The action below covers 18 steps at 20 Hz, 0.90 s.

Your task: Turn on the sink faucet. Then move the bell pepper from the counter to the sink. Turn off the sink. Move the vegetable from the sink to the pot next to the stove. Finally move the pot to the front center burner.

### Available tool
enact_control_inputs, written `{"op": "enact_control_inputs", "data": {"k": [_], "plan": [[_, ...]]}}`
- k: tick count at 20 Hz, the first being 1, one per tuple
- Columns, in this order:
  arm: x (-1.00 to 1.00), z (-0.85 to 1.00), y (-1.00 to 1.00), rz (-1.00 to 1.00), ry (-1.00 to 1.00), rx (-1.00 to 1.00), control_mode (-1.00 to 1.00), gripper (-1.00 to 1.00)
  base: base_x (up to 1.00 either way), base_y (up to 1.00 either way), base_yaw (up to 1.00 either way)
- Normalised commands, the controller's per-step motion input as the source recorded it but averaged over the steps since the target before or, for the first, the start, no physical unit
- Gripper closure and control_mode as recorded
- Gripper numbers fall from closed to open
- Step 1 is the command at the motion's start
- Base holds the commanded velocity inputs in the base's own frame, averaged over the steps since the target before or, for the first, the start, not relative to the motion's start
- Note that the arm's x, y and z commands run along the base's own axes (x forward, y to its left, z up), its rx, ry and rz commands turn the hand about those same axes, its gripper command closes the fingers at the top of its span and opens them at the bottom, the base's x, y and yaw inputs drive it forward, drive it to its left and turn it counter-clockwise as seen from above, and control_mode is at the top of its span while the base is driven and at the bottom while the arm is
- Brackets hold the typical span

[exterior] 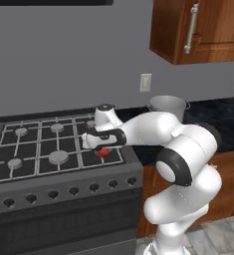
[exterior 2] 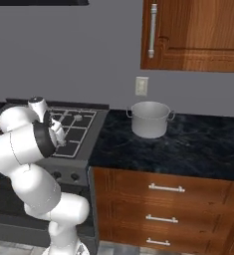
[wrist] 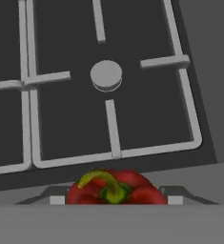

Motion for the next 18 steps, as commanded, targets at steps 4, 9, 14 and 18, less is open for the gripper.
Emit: {"op": "enact_control_inputs", "data": {"k": [4,9,14,18], "plan": [[0.00,0.00,0.00,0.00,0.00,0.00,1.00,1.00,0.47,-0.38,-0.03],[0.00,0.00,0.00,0.00,0.00,0.00,1.00,1.00,0.38,-0.21,-0.05],[0.00,0.00,0.00,0.00,0.00,0.00,1.00,1.00,0.39,-0.15,-0.06],[0.00,0.00,0.00,0.00,0.00,0.00,1.00,1.00,0.35,-0.15,-0.03]]}}
